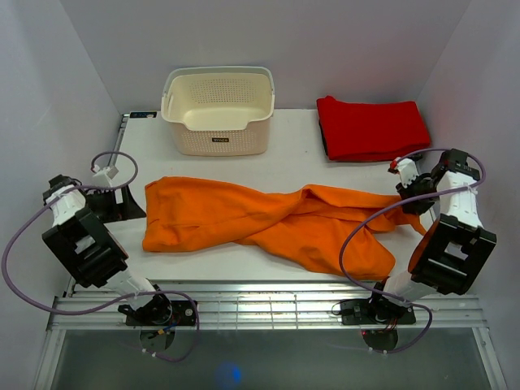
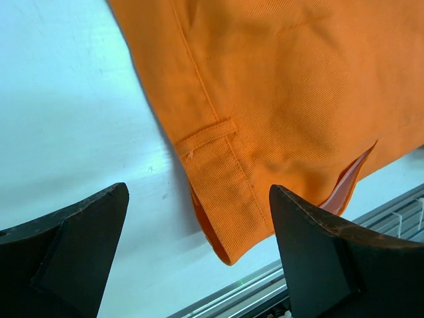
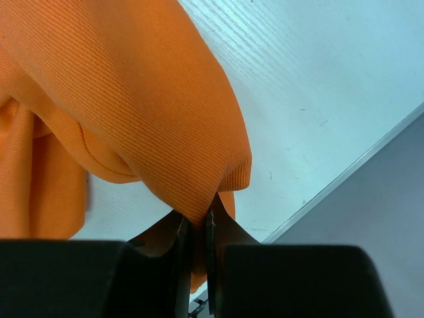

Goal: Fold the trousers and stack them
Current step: Flatten the trousers out

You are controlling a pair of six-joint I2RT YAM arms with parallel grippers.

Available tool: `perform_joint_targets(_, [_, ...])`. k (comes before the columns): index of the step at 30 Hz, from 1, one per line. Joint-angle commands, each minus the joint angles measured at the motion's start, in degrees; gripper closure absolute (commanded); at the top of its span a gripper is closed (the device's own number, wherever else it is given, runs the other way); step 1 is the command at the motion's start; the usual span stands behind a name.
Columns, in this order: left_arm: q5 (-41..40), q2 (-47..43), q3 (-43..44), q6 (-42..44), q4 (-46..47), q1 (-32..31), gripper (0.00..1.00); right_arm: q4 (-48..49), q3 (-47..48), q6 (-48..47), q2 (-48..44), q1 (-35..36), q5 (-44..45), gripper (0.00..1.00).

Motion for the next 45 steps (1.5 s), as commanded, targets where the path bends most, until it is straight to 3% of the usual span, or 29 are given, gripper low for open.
perform_joint_targets(1, [-0.6, 1.2, -4.1, 5.0, -2.7, 1.0, 0.02, -1.6, 0.1, -3.7, -2.1, -0.5, -0.6, 0.92])
perform_joint_targets(4, [0.4, 2.1, -7.2, 3.7, -0.1, 1.0, 0.03, -1.6, 0.6, -4.2, -2.8, -0.7, -0.3, 0.92])
perform_joint_targets(7, [2.4, 4.8, -8.2, 1.8, 0.7, 1.0, 0.13, -1.7, 1.2, -4.4, -3.1, -1.2, -0.2, 0.92])
perform_joint_targets(14, [6.6, 8.5, -8.3, -3.9, 6.4, 1.0, 0.19, -3.0, 2.0, -4.9, -3.5, -2.1, -0.4, 0.92])
perform_joint_targets(17, [11.0, 9.2, -7.3, -6.2, 8.0, 1.0, 0.3, -3.1, 2.0, -5.0, -3.6, -2.3, -0.7, 0.92])
perform_joint_targets(23, [20.0, 6.8, -4.9, -6.8, 6.4, 1.9, 0.65, -3.8, 3.5, -5.9, -3.4, -3.7, -0.7, 0.92])
perform_joint_targets(24, [21.0, 5.9, -4.6, -5.8, 5.5, 2.2, 0.78, -4.1, 3.9, -6.1, -3.2, -4.6, -0.9, 0.92])
perform_joint_targets(25, [23.0, 4.2, -3.9, -4.5, 4.1, 3.4, 0.97, -4.3, 4.4, -6.4, -2.6, -5.1, -1.1, 0.92])
perform_joint_targets(26, [23.8, 3.2, -3.6, -4.4, 3.6, 4.1, 1.0, -4.5, 4.8, -6.6, -2.2, -5.6, -1.1, 0.92])
perform_joint_targets(34, [29.0, -3.5, 1.7, 2.1, -5.7, 12.3, 1.0, -7.0, 7.3, -9.1, -0.7, -8.7, -2.1, 0.92])
perform_joint_targets(39, [30.8, -6.8, 5.1, 12.1, -12.1, 17.5, 1.0, -8.0, 8.5, -10.6, -1.8, -9.7, -2.9, 0.92])
perform_joint_targets(43, [34.6, -10.0, 8.6, 21.5, -22.6, 24.8, 1.0, -10.2, 8.9, -13.3, -2.8, -10.9, -3.1, 0.92])
perform_joint_targets(45, [35.5, -12.4, 9.9, 22.3, -23.5, 27.6, 1.0, -12.5, 8.8, -17.1, -3.5, -12.8, -3.6, 0.92])
